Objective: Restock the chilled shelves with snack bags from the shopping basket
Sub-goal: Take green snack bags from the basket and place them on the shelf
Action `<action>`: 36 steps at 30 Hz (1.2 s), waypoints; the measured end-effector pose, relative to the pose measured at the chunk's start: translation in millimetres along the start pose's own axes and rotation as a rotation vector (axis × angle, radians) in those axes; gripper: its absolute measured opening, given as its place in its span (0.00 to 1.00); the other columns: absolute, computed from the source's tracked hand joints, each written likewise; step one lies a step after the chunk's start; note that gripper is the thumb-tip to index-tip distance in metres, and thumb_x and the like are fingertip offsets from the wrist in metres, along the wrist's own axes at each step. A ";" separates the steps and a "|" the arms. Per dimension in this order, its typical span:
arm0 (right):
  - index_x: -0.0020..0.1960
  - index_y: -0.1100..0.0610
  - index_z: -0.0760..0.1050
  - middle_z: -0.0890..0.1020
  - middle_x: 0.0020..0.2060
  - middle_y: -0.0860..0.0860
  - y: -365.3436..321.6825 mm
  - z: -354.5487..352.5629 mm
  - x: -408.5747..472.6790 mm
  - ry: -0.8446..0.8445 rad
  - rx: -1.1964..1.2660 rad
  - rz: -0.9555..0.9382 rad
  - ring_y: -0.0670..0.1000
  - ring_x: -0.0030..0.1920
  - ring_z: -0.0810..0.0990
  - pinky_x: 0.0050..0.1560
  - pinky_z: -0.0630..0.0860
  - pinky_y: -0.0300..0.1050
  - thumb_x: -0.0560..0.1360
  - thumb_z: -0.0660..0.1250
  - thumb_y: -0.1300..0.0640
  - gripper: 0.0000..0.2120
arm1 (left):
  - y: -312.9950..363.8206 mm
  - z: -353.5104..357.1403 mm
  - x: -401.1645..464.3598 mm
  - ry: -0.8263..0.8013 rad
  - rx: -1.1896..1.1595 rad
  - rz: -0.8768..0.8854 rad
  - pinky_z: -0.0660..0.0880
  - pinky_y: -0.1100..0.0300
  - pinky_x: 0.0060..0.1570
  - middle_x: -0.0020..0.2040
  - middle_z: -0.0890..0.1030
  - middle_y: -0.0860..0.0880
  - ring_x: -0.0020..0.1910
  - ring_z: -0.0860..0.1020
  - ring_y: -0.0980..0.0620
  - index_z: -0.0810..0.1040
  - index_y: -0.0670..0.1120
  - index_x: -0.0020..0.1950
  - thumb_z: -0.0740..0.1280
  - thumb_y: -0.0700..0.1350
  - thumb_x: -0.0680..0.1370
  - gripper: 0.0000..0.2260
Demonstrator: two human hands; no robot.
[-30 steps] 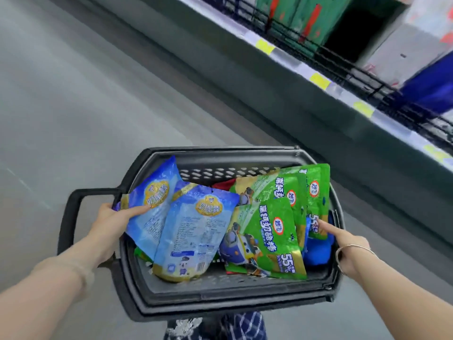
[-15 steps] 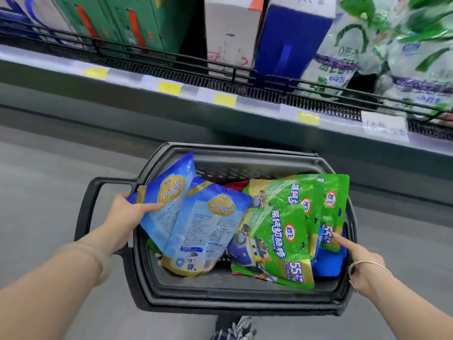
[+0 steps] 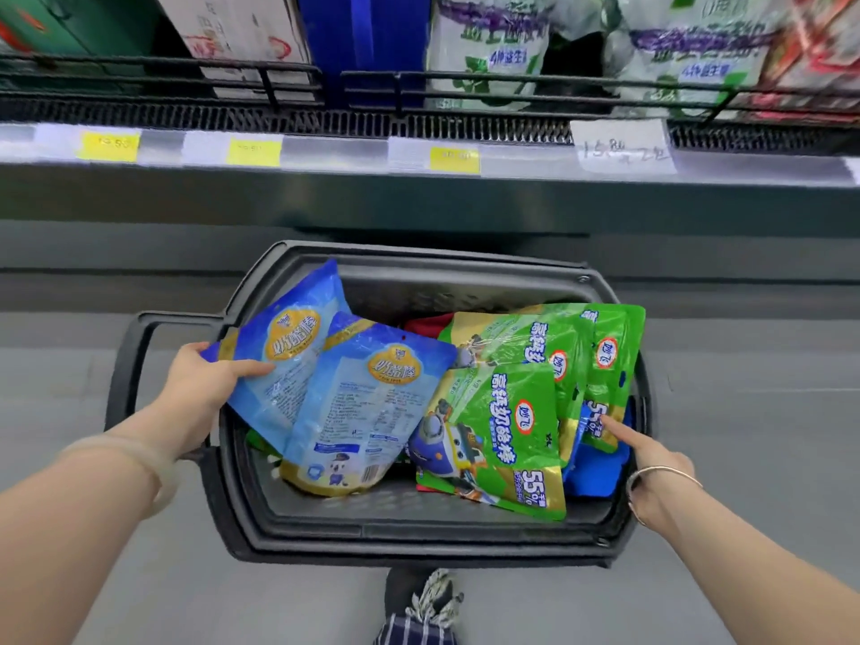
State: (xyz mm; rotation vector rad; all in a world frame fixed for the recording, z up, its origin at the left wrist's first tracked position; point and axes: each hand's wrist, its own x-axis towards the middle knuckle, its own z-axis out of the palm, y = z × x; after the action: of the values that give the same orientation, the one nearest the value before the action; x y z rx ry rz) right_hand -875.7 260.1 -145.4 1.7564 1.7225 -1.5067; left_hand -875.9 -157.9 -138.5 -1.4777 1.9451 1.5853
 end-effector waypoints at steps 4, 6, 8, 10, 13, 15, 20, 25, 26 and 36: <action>0.47 0.67 0.68 0.77 0.58 0.63 -2.5 -4.6 0.0 -0.018 -0.089 0.008 0.59 0.55 0.78 0.60 0.73 0.60 0.60 0.79 0.59 0.25 | -13.3 -0.4 -0.9 -0.048 0.054 -0.058 0.75 0.49 0.52 0.59 0.79 0.39 0.52 0.79 0.41 0.66 0.38 0.68 0.75 0.35 0.65 0.33; 0.40 0.66 0.67 0.77 0.59 0.64 -2.4 -7.6 -1.2 -0.018 -0.166 -0.009 0.56 0.48 0.76 0.56 0.75 0.54 0.61 0.78 0.58 0.22 | -9.0 -1.7 -6.2 -0.050 0.149 -0.050 0.72 0.51 0.56 0.64 0.75 0.39 0.58 0.76 0.41 0.63 0.38 0.70 0.76 0.36 0.66 0.36; 0.49 0.71 0.69 0.77 0.56 0.64 -3.2 -7.8 -5.4 -0.012 -0.230 -0.037 0.59 0.48 0.75 0.49 0.71 0.50 0.62 0.78 0.59 0.25 | 6.5 -6.5 -10.4 0.019 0.266 0.022 0.68 0.50 0.62 0.69 0.70 0.40 0.66 0.71 0.41 0.59 0.40 0.73 0.77 0.37 0.65 0.41; 0.59 0.72 0.68 0.75 0.50 0.61 -4.4 -6.1 -12.6 -0.016 -0.276 -0.060 0.62 0.53 0.75 0.49 0.69 0.50 0.64 0.77 0.60 0.31 | 25.9 -13.8 -17.9 0.047 0.401 0.127 0.66 0.48 0.65 0.71 0.67 0.39 0.68 0.68 0.40 0.58 0.42 0.73 0.78 0.38 0.64 0.42; 0.56 0.73 0.69 0.73 0.44 0.61 -8.9 -5.0 -24.2 0.012 -0.361 -0.083 0.60 0.46 0.74 0.46 0.70 0.50 0.64 0.77 0.64 0.27 | 52.7 -19.7 -35.7 0.033 0.520 0.240 0.67 0.46 0.65 0.70 0.68 0.38 0.68 0.68 0.40 0.62 0.44 0.71 0.78 0.39 0.65 0.39; 0.57 0.72 0.69 0.75 0.45 0.62 -14.6 -2.0 -33.9 0.064 -0.412 -0.107 0.61 0.48 0.76 0.50 0.74 0.54 0.63 0.77 0.64 0.28 | 68.5 -17.1 -49.5 0.026 0.566 0.298 0.68 0.47 0.63 0.68 0.70 0.37 0.66 0.69 0.41 0.66 0.43 0.68 0.77 0.39 0.65 0.35; 0.60 0.66 0.68 0.77 0.57 0.65 -26.7 1.1 -67.0 0.105 -0.570 -0.235 0.63 0.58 0.76 0.56 0.74 0.53 0.64 0.76 0.61 0.29 | 90.2 12.6 -88.7 -0.100 0.619 0.384 0.74 0.55 0.45 0.61 0.76 0.41 0.57 0.74 0.45 0.73 0.44 0.62 0.75 0.39 0.68 0.24; 0.56 0.64 0.74 0.79 0.56 0.62 -23.5 7.1 -78.4 -0.016 -0.599 -0.285 0.61 0.57 0.77 0.55 0.72 0.49 0.66 0.74 0.61 0.20 | 80.5 51.9 -112.8 -0.253 0.656 0.398 0.73 0.57 0.44 0.56 0.78 0.44 0.52 0.75 0.48 0.75 0.45 0.56 0.73 0.38 0.70 0.17; 0.56 0.64 0.74 0.79 0.57 0.61 -22.5 9.6 -80.0 -0.029 -0.599 -0.284 0.61 0.58 0.77 0.56 0.72 0.49 0.66 0.74 0.61 0.20 | 76.6 57.8 -115.7 -0.288 0.681 0.407 0.72 0.58 0.42 0.56 0.78 0.45 0.52 0.74 0.50 0.75 0.45 0.56 0.73 0.38 0.70 0.16; 0.57 0.63 0.74 0.79 0.58 0.59 -24.8 34.3 -84.3 -0.054 -0.676 -0.240 0.59 0.59 0.76 0.55 0.70 0.45 0.68 0.74 0.56 0.21 | 71.2 79.9 -103.8 -0.584 0.987 0.525 0.75 0.55 0.56 0.59 0.77 0.50 0.58 0.75 0.52 0.73 0.50 0.58 0.70 0.44 0.73 0.15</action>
State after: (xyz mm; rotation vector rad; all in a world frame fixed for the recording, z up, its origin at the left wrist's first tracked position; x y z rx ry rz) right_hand -892.9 191.3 -83.3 1.1823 2.1328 -0.8596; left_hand -915.4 -41.3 -54.3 -0.1126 2.2488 0.7593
